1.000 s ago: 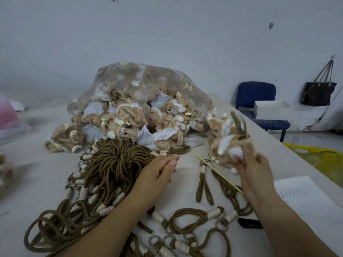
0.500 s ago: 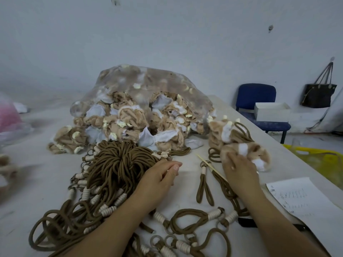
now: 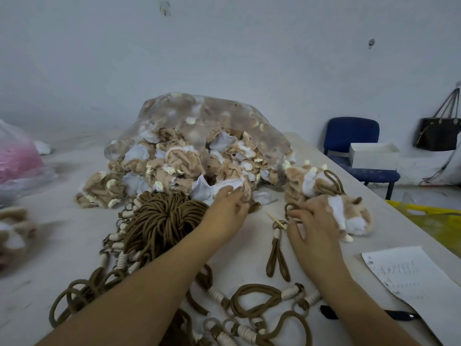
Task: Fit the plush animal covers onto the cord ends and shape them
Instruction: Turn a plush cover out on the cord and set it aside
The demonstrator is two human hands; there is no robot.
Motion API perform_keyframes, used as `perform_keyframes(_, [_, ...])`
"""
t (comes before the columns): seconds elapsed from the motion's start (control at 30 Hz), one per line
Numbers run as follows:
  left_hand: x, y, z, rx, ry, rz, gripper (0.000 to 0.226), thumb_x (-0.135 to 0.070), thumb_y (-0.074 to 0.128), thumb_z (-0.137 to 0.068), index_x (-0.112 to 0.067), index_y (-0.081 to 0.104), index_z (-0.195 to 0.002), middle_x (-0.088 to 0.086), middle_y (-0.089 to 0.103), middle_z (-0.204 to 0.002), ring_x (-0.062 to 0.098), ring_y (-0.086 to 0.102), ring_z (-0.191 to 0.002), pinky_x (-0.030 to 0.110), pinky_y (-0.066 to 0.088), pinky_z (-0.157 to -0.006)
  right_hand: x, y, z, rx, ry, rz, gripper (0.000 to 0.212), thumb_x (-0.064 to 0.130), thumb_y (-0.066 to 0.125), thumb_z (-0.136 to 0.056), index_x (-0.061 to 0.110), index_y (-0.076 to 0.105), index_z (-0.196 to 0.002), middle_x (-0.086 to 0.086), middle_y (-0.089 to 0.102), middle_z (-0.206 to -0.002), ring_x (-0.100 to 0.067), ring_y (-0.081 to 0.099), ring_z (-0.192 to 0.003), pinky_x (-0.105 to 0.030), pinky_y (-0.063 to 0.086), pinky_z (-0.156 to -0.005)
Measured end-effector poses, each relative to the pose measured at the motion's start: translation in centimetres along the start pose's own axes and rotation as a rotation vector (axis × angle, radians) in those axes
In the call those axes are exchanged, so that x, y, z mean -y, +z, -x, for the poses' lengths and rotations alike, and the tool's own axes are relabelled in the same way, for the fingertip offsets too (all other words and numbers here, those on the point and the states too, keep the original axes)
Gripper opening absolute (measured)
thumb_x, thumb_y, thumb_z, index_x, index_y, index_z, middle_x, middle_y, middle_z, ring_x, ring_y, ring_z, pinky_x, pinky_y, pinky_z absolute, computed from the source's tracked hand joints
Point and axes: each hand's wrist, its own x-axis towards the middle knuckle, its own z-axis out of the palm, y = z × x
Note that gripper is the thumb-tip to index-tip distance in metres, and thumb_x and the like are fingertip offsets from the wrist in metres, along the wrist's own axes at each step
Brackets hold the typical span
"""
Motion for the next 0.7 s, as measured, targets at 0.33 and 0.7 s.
perform_keyframes(0.33, [-0.1,1.4,-6.6,0.127,-0.308,0.159,0.046,-0.013,0.067,-0.088,-0.002,0.052,-0.130,0.015,0.058,-0.124,0.031,0.057,-0.117,0.031,0.047,-0.092,0.4,0.2,0.4,0.091,-0.019,-0.142,0.020,0.019,0.056,-0.094,0.014,0.065,-0.111,0.002,0.042,-0.128,0.006,0.034,-0.105,-0.011,0.030,-0.082])
perform_keyframes(0.7, [-5.2,-1.9,4.4,0.019,0.204,0.486,0.031,-0.048,0.055,-0.088,-0.045,0.060,-0.119,-0.021,0.062,-0.120,0.000,0.057,-0.112,0.022,0.047,-0.097,2.7,-0.6,0.3,0.383,0.282,-1.094,0.051,0.064,0.040,-0.086,0.028,0.071,-0.104,0.002,0.071,-0.107,-0.017,0.067,-0.101,-0.030,0.053,-0.081])
